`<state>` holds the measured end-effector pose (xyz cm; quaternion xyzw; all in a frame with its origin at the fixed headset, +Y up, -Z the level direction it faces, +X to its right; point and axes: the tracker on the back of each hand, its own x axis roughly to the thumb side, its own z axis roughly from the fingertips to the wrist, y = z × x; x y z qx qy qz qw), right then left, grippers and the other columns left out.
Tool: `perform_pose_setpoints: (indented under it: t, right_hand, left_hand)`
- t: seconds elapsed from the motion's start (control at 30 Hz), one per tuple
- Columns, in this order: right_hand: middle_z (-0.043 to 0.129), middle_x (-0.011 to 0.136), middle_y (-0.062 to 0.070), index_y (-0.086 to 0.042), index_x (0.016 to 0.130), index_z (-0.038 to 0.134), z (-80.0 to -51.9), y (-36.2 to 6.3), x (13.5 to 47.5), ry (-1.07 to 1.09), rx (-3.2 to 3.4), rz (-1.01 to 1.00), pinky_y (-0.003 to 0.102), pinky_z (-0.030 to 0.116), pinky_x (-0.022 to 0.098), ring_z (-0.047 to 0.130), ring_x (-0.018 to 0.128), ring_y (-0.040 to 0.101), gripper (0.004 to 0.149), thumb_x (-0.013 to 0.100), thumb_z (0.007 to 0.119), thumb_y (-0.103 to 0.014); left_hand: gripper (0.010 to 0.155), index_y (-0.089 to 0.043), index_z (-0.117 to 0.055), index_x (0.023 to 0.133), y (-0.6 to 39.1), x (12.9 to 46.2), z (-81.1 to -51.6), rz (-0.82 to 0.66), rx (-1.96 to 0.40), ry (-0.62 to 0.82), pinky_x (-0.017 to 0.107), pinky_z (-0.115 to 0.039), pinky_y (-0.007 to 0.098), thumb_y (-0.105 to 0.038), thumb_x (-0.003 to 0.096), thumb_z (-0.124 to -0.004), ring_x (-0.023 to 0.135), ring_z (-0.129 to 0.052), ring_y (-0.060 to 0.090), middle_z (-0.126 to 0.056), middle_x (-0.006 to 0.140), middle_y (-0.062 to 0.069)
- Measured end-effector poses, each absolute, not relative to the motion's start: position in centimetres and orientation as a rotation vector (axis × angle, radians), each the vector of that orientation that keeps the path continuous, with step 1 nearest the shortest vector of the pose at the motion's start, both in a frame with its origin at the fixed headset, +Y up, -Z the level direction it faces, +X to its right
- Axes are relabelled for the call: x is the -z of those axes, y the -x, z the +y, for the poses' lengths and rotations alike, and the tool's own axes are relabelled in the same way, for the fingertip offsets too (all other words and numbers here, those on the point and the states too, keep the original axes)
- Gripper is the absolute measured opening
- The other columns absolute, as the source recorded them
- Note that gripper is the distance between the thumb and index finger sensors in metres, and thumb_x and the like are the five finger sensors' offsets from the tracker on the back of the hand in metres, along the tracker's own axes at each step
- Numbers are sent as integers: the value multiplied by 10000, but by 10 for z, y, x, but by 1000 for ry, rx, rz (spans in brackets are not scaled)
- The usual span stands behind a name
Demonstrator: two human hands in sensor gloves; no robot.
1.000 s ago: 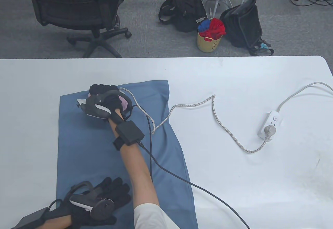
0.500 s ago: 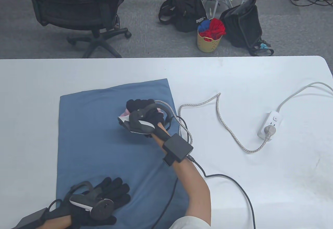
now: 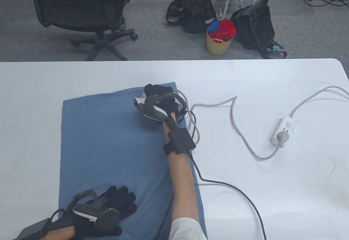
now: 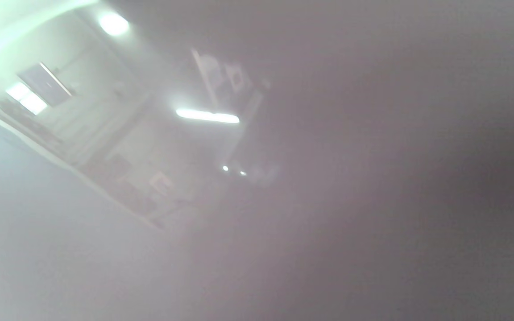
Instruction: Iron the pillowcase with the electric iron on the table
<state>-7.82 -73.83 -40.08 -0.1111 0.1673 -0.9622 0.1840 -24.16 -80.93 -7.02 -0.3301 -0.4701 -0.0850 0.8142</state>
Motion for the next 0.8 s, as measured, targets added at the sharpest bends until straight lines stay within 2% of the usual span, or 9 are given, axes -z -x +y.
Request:
perform_pose_setpoints:
  t: [0.1,0.33,0.47,0.6,0.7,0.8]
  right_hand:
    - [892,541,-51,-287,901,708,-739,80,413,210,2715,443,452,801,507,964,368,116,435,474,717,-368]
    - [898,577,-55,-290,916,695,-728,78,412,181,2744,320,459,802,525,984,409,111,458,468,718,-378]
    - [920,499,-63,-275,874,752,-712,62,383,382,2856,373,429,840,433,975,299,85,440,450,741,-392]
    - [929,483,-54,-260,871,767,-709,38,348,574,2805,345,440,839,420,980,282,92,441,451,741,-391]
    - [927,497,-52,-259,880,758,-723,21,340,562,2682,327,447,833,439,986,303,99,447,452,737,-389]
    - [907,511,-54,-256,895,721,-732,11,343,529,2650,438,452,825,470,977,326,103,453,459,713,-380]
  left_hand:
    - [791,-377,156,991,242,70,-809,-1003,181,704,691,88,576,-667,497,-390,955,272,361,316,1068,5]
    - [790,-380,156,990,241,70,-809,-1002,181,704,692,89,576,-667,496,-390,956,272,360,315,1069,1]
    - [791,-379,157,990,241,70,-810,-1003,181,704,692,89,576,-667,496,-389,956,272,361,316,1069,3]
    - [790,-378,157,990,241,70,-810,-1003,179,706,690,91,575,-666,497,-390,954,275,360,316,1068,2]
    - [790,-379,158,989,241,70,-810,-1002,179,706,690,92,575,-667,497,-389,954,275,359,317,1067,2]
    - [790,-380,158,989,241,70,-810,-1002,180,706,690,91,574,-668,496,-389,955,275,358,317,1067,-1]
